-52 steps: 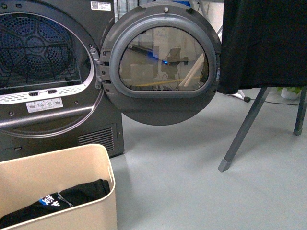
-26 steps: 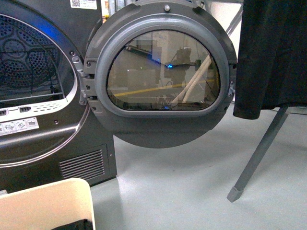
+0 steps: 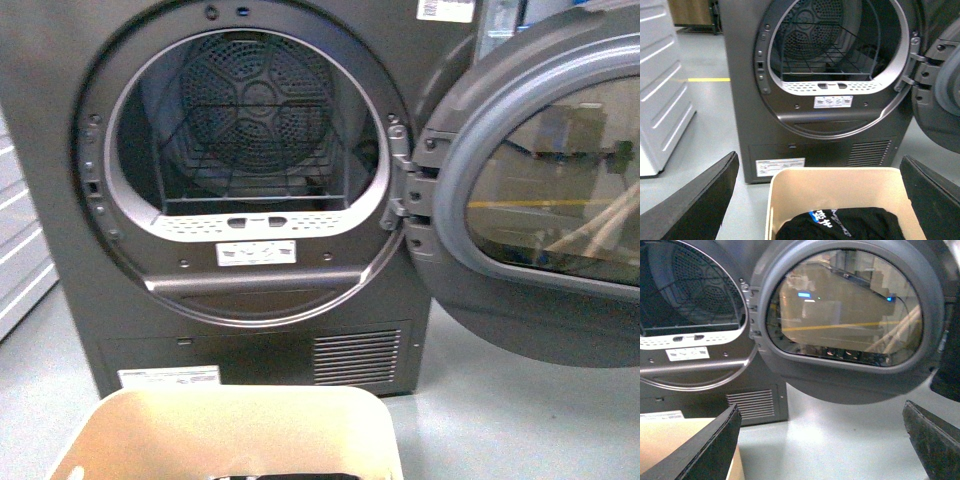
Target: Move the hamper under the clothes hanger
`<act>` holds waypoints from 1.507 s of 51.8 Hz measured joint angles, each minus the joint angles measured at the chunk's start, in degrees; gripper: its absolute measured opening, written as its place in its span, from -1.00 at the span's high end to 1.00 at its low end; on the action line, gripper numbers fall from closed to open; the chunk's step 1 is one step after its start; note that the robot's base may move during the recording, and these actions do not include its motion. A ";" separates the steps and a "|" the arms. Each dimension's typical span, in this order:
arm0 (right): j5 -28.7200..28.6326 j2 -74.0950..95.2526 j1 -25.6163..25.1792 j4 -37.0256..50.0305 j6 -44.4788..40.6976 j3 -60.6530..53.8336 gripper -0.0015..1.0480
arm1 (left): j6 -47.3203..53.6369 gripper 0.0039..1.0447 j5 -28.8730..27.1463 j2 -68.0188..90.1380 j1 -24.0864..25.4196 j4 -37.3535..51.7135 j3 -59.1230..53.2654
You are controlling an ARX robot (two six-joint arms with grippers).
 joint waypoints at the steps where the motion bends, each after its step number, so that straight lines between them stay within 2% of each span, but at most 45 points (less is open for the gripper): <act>1: 0.15 0.00 0.00 0.02 0.00 0.00 -0.85 | 0.00 -0.88 0.13 0.02 0.00 0.00 0.00; 56: -0.04 0.00 0.04 0.00 -0.02 0.00 -0.85 | -0.02 -0.88 0.00 0.00 0.04 -0.02 0.00; 59: -0.04 0.00 0.04 0.00 0.00 0.00 -0.85 | -2.60 -0.88 -9.64 3.21 -2.56 -2.25 1.01; 62: 1.33 1.07 0.44 -0.50 1.70 0.17 -0.85 | -4.87 -0.88 -17.59 11.37 -2.86 1.03 1.97; 67: 0.17 13.18 0.52 8.07 5.68 0.17 -0.85 | -6.32 -0.88 -17.84 26.51 -1.55 12.41 4.00; 74: -5.49 52.15 0.33 36.37 9.49 5.62 -0.85 | -5.97 -0.88 -11.96 57.81 -2.01 33.03 13.05; 78: -7.54 69.75 0.33 40.61 10.49 11.37 -0.85 | -5.77 -0.88 -9.44 72.61 -2.03 37.94 18.36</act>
